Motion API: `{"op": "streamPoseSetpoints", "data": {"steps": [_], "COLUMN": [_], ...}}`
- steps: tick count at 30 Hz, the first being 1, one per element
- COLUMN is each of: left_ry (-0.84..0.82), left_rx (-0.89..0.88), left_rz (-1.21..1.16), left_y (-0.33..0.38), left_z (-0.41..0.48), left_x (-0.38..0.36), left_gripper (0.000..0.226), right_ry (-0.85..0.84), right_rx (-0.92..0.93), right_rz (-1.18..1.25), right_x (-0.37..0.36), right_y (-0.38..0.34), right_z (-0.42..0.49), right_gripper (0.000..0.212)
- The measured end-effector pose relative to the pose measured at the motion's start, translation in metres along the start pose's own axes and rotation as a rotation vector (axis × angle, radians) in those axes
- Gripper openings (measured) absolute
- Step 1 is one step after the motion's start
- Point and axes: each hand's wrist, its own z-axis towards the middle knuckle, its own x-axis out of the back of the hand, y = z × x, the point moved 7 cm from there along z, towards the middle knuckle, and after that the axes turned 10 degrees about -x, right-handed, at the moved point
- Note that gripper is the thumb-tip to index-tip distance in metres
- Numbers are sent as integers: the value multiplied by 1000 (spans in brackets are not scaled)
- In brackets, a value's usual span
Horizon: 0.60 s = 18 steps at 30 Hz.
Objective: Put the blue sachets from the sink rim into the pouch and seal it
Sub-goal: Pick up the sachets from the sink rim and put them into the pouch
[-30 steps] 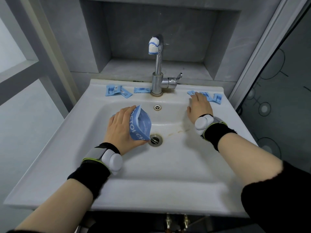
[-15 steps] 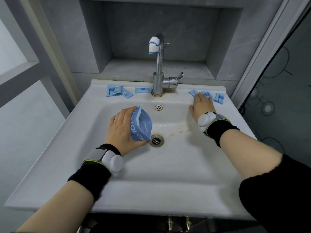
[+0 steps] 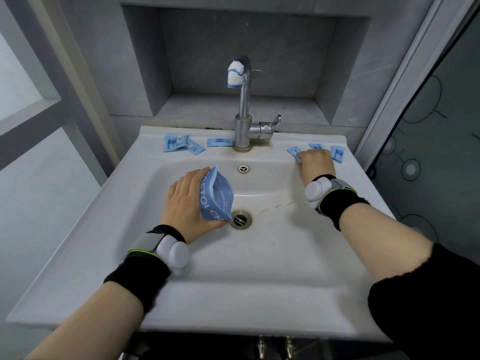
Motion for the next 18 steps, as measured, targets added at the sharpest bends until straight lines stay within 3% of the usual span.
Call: {"op": "streamPoseSetpoints", "data": {"steps": [11,18], "left_ry": [-9,-12], "left_rx": [11,8], "left_rz": [-9,-8], "left_y": [-1,1], "left_z": [0,0], "left_x": [0,0], "left_gripper": [114,114], "right_ry": [54,56], "right_rx": [-41,-444], "right_rz": [93,686], "right_x": [9,17], "right_y": [-2,18], "right_z": [-11,-27], "right_gripper": [22,29]}}
